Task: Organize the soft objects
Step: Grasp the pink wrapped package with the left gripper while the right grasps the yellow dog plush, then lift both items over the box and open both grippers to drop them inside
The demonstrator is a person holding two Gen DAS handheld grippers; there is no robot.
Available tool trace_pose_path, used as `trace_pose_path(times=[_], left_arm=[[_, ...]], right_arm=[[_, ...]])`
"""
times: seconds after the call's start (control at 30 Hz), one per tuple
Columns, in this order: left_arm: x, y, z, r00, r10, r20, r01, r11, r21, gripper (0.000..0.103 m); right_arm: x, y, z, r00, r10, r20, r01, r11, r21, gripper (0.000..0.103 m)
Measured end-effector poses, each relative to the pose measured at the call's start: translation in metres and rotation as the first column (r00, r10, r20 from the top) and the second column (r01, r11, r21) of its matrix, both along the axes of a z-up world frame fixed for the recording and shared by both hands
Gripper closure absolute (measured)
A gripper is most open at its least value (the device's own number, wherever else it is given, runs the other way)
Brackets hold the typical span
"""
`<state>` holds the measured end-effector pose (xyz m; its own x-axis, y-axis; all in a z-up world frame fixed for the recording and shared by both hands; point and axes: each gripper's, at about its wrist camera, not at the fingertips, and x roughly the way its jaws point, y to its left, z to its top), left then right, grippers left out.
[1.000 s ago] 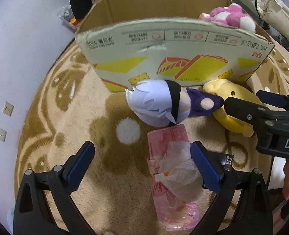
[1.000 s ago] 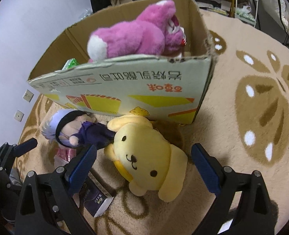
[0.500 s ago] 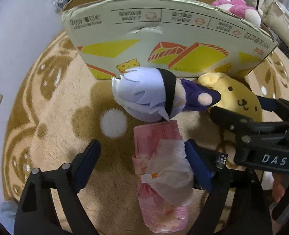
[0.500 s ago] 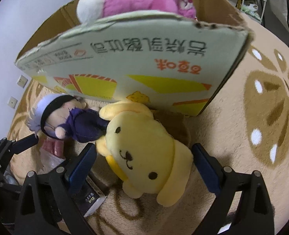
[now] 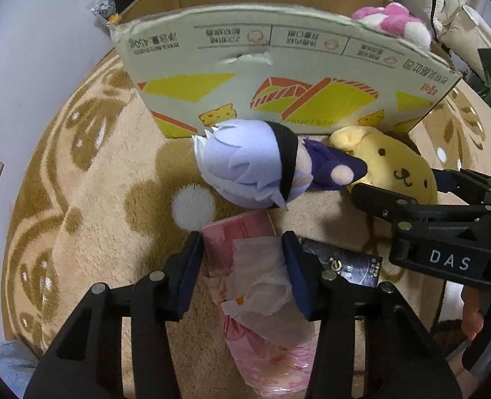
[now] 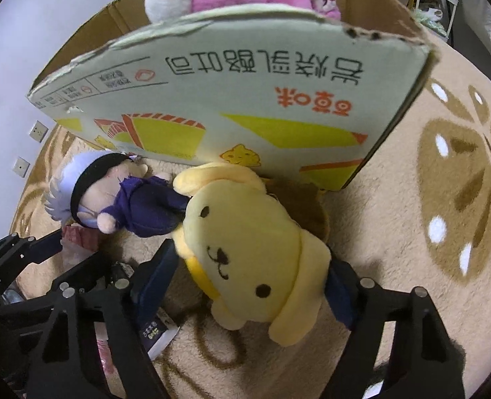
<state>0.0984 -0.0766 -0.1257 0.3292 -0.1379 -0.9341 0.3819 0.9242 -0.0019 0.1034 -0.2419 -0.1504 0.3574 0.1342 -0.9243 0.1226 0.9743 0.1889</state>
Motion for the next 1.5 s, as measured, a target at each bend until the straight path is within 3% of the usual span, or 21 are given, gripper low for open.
trace_pose_path(times=[0.27, 0.33, 0.63, 1.1, 1.27, 1.5], left_arm=[[-0.015, -0.001, 0.015, 0.999, 0.008, 0.039, -0.007, 1.000, -0.014, 0.057], [-0.017, 0.001, 0.019, 0.998, 0.018, 0.056, -0.017, 1.000, -0.016, 0.057], [-0.020, 0.013, 0.035, 0.990, 0.060, 0.129, -0.057, 0.998, -0.031, 0.058], [-0.032, 0.027, 0.067, 0.956, 0.093, 0.278, -0.093, 0.996, -0.015, 0.059], [-0.035, 0.026, 0.080, 0.931, 0.078, 0.356, -0.086, 0.996, 0.007, 0.064], [-0.030, 0.032, 0.082, 0.938, 0.082, 0.338, -0.075, 0.997, -0.035, 0.077]], right_arm=[[-0.015, 0.000, 0.013, 0.998, -0.032, 0.045, 0.030, 0.999, 0.040, 0.037], [-0.019, 0.000, 0.017, 0.998, -0.038, 0.057, 0.036, 0.998, 0.050, 0.049], [-0.030, 0.000, 0.035, 0.992, -0.036, 0.121, 0.028, 0.998, 0.063, 0.052], [-0.069, -0.019, 0.101, 0.958, -0.045, 0.284, 0.045, 0.999, 0.008, 0.052], [-0.077, -0.015, 0.122, 0.938, -0.043, 0.344, 0.046, 0.999, 0.000, 0.052], [-0.081, -0.014, 0.140, 0.913, -0.052, 0.404, 0.052, 0.999, 0.010, 0.052]])
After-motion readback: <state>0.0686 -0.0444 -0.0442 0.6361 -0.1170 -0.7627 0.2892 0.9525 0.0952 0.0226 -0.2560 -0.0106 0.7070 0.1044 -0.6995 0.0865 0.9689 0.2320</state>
